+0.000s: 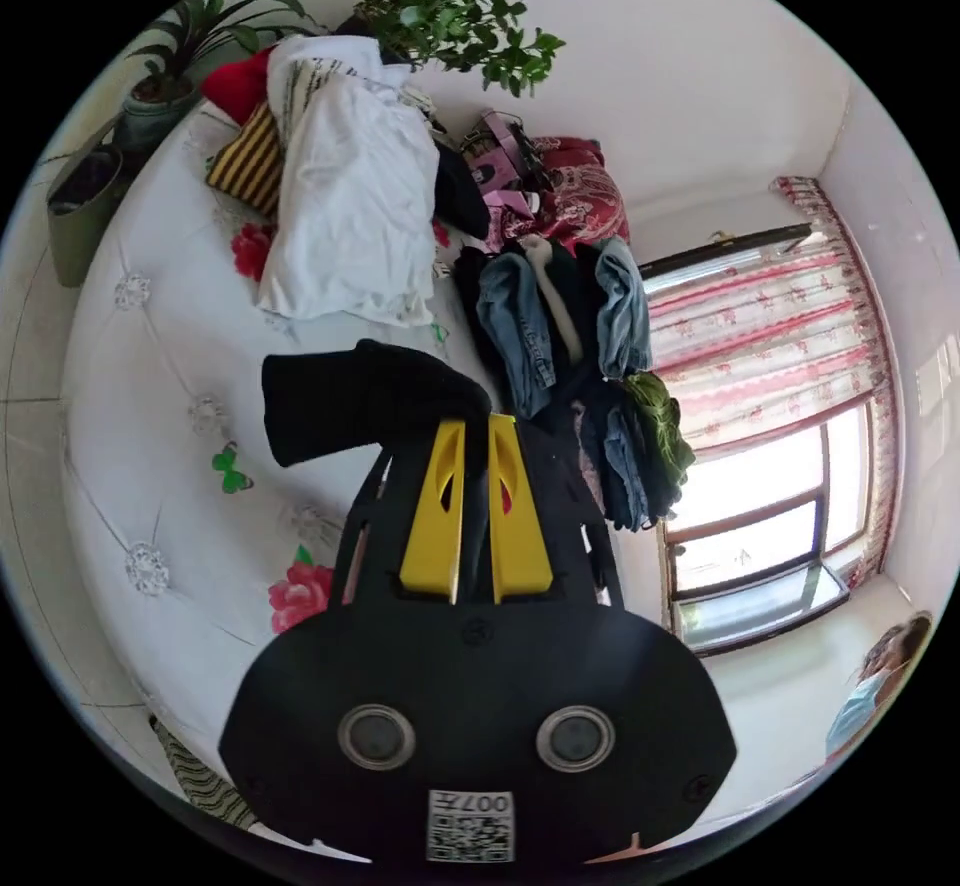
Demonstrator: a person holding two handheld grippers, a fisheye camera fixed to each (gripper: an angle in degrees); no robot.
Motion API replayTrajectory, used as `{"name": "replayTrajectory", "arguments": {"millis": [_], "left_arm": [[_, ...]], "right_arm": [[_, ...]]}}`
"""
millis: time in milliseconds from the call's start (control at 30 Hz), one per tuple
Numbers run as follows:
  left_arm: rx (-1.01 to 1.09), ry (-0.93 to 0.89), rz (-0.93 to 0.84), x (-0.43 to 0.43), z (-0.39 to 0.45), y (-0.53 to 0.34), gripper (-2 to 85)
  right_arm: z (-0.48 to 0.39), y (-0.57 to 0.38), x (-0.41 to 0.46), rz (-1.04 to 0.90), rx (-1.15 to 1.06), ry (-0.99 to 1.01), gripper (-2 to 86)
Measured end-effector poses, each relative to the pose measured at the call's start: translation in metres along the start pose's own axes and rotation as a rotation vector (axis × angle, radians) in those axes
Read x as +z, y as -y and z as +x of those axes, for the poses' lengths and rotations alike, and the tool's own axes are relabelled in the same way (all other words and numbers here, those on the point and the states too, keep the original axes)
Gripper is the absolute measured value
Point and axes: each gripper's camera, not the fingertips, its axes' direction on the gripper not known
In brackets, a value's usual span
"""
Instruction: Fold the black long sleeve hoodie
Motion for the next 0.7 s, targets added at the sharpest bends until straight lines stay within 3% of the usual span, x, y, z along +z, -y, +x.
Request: {"name": "replayTrajectory", "arguments": {"millis": [133,267,367,500,700], "left_arm": [[0.336,-0.15,-0.146,0.027,0.107,-0.027,3.7],[0.873,-0.521,-0.507,0.051,0.262,-0.146,6.6],[1.105,-0.698,-0.794,0.058,0.309,-0.259,12.4],[1.227,-0.533,-0.99,0.062,0.279,-0.351,14.1],[1.243,-0.15,-1.134,0.067,0.197,-0.368,13.6]], "right_arm": [[-0.025,-0.011,-0.02,-0.006,-0.174,0.229,0.1],[-0.036,-0.031,-0.046,0.013,-0.304,0.337,0.5],[-0.032,-0.051,-0.051,-0.011,-0.37,0.371,1.3],[-0.005,-0.074,-0.039,-0.118,-0.346,0.384,3.4],[-0.002,-0.086,-0.03,-0.199,-0.399,0.4,6.0]]}}
